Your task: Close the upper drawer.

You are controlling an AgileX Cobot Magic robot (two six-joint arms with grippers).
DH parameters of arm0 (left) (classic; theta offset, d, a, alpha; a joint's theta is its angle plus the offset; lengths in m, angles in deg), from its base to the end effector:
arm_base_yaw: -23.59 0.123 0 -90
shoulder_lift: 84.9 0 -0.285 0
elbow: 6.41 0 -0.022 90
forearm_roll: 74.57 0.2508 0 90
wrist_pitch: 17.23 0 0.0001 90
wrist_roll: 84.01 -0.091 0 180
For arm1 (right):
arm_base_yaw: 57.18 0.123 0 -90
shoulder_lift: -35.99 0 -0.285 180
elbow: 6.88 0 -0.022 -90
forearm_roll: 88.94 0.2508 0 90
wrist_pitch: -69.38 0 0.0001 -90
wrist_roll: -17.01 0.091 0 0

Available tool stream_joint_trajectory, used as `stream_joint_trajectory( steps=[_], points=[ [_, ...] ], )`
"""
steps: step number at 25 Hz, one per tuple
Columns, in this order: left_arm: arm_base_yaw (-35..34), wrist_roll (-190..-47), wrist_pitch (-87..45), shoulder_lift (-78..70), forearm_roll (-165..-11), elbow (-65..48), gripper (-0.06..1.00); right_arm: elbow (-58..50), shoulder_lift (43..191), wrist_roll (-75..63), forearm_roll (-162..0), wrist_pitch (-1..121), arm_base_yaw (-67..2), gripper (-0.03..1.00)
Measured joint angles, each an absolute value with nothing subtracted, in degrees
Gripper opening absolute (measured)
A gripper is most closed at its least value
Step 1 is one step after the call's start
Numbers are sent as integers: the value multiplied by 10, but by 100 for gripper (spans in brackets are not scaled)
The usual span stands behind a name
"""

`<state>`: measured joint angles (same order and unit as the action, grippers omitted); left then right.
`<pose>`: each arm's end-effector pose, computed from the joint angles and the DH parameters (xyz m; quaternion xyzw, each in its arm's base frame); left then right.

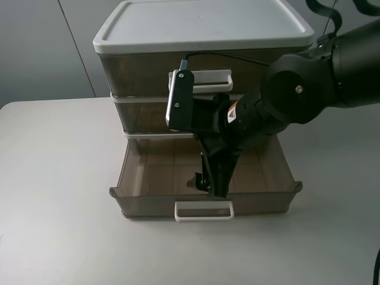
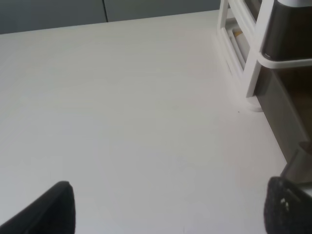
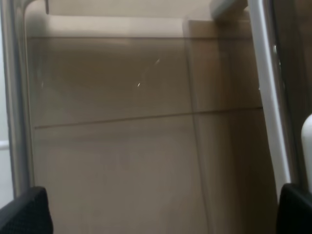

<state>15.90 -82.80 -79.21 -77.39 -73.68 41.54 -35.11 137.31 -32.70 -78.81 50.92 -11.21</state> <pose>-0.0075 0.0023 0.2786 0.0479 0.8533 -0.0326 0.5182 0.2130 0.2277 0.1828 -0.6609 0.6967 0.0410 0.2760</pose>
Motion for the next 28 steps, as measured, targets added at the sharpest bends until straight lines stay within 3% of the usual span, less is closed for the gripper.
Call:
stream_joint_trajectory(
  steps=[14,21,28],
  points=[
    [159,-828,-792,-774,-737,415,74,-351,1251,-295,-772,355,-113,70],
    [159,-828,-792,-774,-737,415,74,-365,1099,-152,-826,335,-114,70],
    [159,-828,-792,-774,-737,415,74,-461,914,-50,-838,298,-144,70]
  ],
)
